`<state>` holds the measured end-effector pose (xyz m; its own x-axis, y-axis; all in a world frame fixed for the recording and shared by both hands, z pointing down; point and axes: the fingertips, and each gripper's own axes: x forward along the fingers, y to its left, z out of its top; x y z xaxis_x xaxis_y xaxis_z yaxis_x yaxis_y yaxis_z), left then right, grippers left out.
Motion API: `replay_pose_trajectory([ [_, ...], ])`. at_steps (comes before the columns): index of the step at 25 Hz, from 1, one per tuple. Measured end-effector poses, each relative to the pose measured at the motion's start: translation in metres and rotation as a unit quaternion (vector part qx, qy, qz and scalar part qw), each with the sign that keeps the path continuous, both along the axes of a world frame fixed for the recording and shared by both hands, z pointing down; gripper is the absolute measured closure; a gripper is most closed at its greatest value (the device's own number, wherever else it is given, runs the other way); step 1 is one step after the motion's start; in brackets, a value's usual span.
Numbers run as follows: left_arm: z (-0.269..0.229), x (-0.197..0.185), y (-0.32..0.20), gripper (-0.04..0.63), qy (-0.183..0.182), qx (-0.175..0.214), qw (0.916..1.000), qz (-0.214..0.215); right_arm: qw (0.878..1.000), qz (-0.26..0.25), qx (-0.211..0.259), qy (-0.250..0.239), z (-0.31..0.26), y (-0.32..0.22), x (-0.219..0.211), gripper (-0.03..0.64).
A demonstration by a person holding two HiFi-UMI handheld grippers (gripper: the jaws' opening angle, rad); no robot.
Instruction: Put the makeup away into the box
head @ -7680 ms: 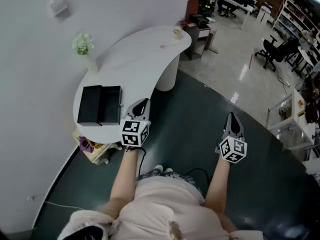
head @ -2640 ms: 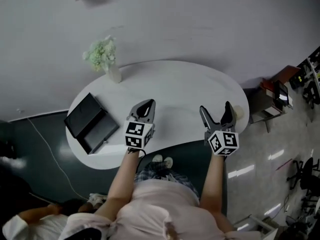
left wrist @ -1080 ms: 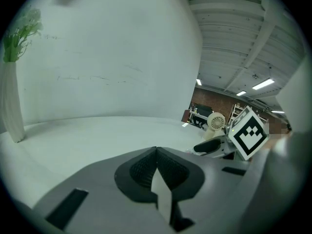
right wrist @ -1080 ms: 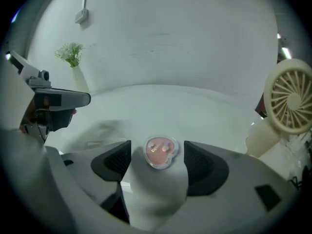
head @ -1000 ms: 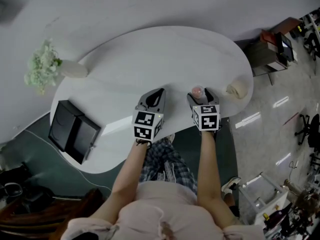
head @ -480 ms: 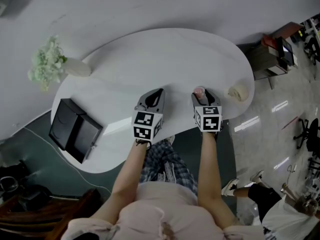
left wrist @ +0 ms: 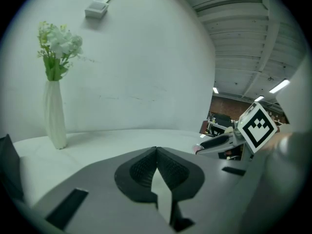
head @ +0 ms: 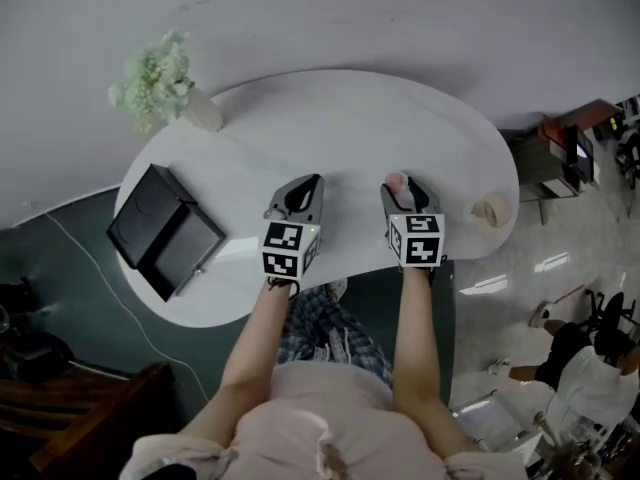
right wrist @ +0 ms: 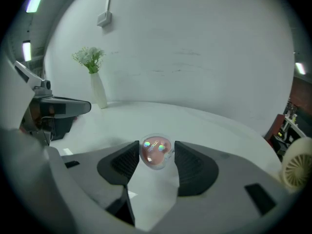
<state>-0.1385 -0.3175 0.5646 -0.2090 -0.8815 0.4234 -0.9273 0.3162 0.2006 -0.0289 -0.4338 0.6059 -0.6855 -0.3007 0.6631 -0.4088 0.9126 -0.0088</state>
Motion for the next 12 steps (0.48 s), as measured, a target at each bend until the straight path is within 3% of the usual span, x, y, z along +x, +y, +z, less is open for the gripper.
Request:
replay_pose_trajectory([
  [6, -0.017, -0.058, 0.077, 0.571, -0.014, 0.003, 0.9943, -0.106, 0.995, -0.1, 0.0, -0.027, -0.024, 0.058, -0.08, 0.374],
  [12, -0.031, -0.099, 0.174, 0.571, -0.029, 0.006, 0.98, -0.197, 0.978, -0.201, 0.001, -0.055, -0.047, 0.146, -0.154, 0.374],
])
